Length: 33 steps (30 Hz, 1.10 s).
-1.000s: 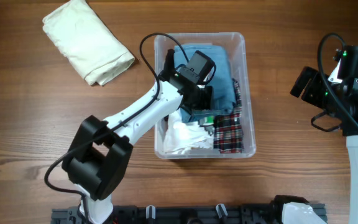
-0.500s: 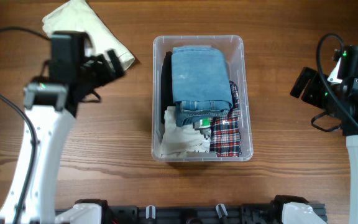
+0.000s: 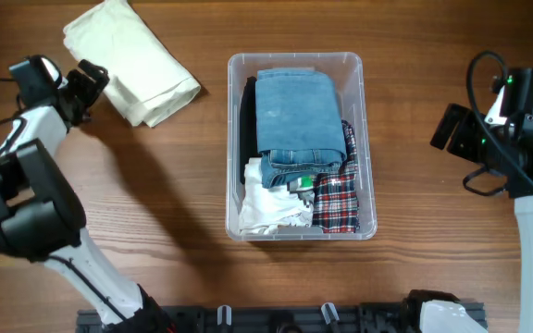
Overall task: Pack container
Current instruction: 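Grasp the cream cloth with the left gripper and lay it on top in the bin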
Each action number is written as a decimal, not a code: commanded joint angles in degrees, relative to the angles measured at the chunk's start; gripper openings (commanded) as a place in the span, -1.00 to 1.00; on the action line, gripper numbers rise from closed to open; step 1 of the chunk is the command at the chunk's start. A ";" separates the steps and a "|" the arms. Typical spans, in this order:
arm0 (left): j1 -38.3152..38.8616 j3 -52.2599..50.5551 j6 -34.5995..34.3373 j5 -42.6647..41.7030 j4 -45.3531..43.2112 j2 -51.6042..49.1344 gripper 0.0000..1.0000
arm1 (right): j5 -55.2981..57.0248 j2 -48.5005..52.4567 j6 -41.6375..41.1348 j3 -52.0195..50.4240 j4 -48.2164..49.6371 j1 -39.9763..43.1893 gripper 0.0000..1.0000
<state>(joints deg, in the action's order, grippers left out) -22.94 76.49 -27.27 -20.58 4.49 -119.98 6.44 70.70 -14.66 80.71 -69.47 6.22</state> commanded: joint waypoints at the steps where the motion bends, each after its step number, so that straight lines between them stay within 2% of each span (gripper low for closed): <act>1: 0.98 0.48 -5.75 -4.55 -5.64 -5.16 1.00 | -0.46 1.60 1.18 -0.48 0.00 0.17 0.99; 3: 2.58 1.27 -8.81 -5.84 -10.05 -8.59 0.99 | -0.46 1.68 1.20 -0.48 0.22 0.17 0.99; 5: 5.60 6.23 -12.79 -7.96 -10.38 -13.46 0.96 | -0.46 1.68 1.36 -0.48 0.15 0.17 0.99; 6: 6.25 7.63 -14.10 -8.92 -10.16 -14.49 0.70 | -0.46 1.68 1.73 -0.48 0.15 0.17 1.00; 7: 6.80 8.50 -15.78 -9.88 -10.12 -15.04 0.15 | -0.46 1.68 2.51 -0.48 0.15 0.17 0.99; 8: 7.08 8.63 -18.51 -10.58 -10.14 -14.99 -0.84 | -0.44 1.68 2.80 -0.48 0.13 0.17 1.00; 9: 7.08 8.85 -18.67 -12.68 -10.14 -14.88 -0.92 | -0.46 1.68 2.97 -0.48 0.15 0.17 1.00; 12: 6.25 8.94 -18.64 -21.31 -9.16 -13.68 -0.93 | -0.48 1.68 3.10 -0.48 0.11 0.17 0.99; 14: 5.81 8.94 -16.20 -23.52 -3.37 -9.49 -0.93 | -0.50 1.68 3.10 -0.48 -0.20 0.17 1.00; 16: 5.84 8.94 -9.27 -23.08 4.07 -1.75 -0.92 | -1.05 1.68 3.10 -0.48 -0.46 0.17 0.99; 21: 6.29 8.94 0.72 -22.86 16.52 17.81 -0.92 | -2.32 1.68 3.10 -0.48 -0.68 0.17 0.99; 24: 8.50 8.94 4.26 -22.86 24.28 29.68 -0.93 | -3.13 1.68 3.13 -0.48 -0.68 0.17 0.99; 27: 14.36 8.92 4.83 -21.42 32.41 40.30 -0.92 | -3.65 1.68 3.08 -0.48 -0.70 0.17 1.00; 29: 21.16 8.92 9.86 -18.12 37.70 44.76 -0.92 | -3.98 1.68 3.08 -0.48 -0.72 0.17 0.99; 31: 30.60 8.92 11.54 -11.02 43.89 45.99 -0.92 | -3.98 1.68 3.06 -0.48 -0.72 0.17 0.99; 33: 38.29 8.92 12.35 -8.26 45.90 44.59 -0.92 | -4.09 1.68 2.62 -0.48 -0.76 0.17 0.99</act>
<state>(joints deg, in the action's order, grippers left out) 8.43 84.66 -18.52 -33.74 50.22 -74.85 3.40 72.07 -12.10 80.71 -70.24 6.22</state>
